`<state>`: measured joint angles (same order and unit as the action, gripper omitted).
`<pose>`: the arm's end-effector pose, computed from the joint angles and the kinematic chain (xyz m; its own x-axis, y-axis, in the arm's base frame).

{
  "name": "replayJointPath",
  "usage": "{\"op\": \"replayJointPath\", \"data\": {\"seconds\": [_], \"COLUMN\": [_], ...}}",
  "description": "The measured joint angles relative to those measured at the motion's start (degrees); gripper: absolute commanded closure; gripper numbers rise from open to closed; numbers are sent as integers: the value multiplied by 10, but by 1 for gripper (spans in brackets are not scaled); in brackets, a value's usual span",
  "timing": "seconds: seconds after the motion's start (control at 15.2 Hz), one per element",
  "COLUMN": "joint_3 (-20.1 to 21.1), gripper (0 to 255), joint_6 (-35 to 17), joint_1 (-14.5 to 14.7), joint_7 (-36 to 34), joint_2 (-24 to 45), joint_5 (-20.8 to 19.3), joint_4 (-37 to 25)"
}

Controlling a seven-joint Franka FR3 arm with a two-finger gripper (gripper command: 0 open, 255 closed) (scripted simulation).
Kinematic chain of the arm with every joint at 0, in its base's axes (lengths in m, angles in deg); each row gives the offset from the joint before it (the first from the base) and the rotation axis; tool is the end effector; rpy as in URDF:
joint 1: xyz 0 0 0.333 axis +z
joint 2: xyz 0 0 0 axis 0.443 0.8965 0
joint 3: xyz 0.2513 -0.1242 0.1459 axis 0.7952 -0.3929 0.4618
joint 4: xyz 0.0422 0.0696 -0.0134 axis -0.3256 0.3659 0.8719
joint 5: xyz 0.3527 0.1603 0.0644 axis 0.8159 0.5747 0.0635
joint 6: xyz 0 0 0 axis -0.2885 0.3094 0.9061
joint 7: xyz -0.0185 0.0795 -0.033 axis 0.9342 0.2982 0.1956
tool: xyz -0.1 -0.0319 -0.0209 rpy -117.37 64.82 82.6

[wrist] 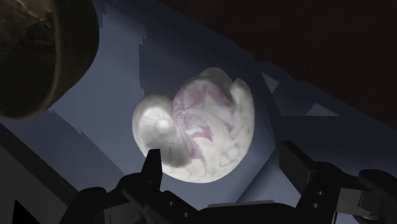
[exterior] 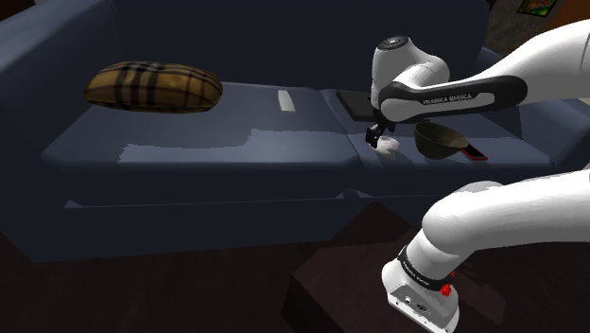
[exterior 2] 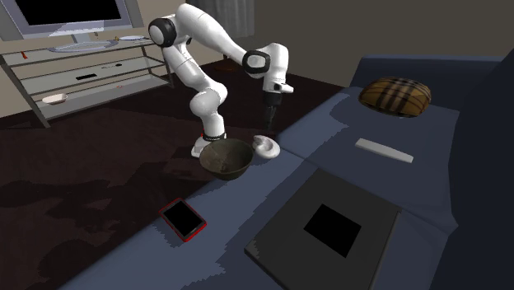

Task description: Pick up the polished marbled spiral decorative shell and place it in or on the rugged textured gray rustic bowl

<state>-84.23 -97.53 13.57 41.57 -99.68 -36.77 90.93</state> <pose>0.3215 -0.1327 0.4327 0.9948 -0.0957 -0.0337 -0.0714 -0.8965 0.4372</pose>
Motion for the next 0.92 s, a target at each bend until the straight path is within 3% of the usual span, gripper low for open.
{"op": "replayJointPath", "data": {"seconds": [0.33, 0.73, 0.79, 0.92], "joint_3": [-10, -12, -12, -12], "gripper": [0, 0, 255, 255], "joint_6": [-42, -48, -48, -48], "joint_1": [-12, -14, -14, -14], "joint_7": [-11, -12, -12, -12], "joint_2": [22, 23, 23, 23], "joint_5": [-23, -27, -27, -26], "joint_4": [20, 25, 25, 25]}}
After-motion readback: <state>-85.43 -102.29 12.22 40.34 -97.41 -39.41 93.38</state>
